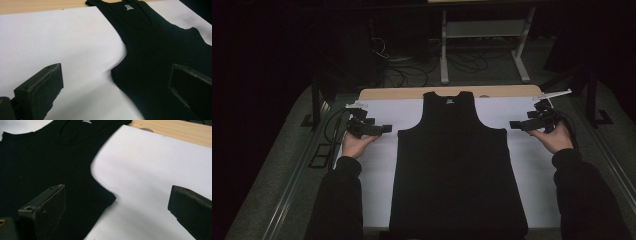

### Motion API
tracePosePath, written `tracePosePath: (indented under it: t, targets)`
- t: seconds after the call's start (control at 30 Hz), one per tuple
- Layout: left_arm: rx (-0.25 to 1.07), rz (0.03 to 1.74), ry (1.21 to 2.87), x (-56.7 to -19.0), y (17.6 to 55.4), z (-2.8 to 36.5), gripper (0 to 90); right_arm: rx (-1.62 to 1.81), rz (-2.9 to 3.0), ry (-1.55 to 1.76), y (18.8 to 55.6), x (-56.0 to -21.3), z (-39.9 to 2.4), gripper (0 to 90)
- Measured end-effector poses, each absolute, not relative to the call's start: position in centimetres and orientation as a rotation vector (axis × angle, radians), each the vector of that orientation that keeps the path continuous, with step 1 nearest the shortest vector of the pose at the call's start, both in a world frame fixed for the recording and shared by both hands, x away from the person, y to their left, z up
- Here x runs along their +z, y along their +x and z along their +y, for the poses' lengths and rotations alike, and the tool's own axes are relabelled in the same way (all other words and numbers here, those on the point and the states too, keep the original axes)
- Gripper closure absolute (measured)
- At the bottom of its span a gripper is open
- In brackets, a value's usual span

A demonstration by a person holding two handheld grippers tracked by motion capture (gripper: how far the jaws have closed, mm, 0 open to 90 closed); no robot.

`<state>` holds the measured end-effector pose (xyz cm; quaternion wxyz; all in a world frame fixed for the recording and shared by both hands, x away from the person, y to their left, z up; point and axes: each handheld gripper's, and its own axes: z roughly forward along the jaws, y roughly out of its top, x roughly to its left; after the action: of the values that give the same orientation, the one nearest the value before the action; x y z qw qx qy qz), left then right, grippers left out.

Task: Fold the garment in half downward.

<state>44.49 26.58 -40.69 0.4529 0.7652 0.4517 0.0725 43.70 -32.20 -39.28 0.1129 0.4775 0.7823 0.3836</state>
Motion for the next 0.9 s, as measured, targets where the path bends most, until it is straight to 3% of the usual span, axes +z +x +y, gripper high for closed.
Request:
tracePosePath:
  t: [0.2,0.63,0.9]
  targets:
    - [0.161,1.115,1.884,-41.4,44.9,26.2,0.0,1.106,2.307,1.427,44.1,-40.0,-32.2,1.1]
    - [0.138,1.123,1.89,-43.0,45.6,24.8,0.0,1.105,2.321,1.413,44.4,-41.1,-31.6,11.7]
    - [0.118,1.138,1.909,-43.7,45.8,24.2,0.0,1.095,2.337,1.462,44.8,-42.2,-31.4,11.7]
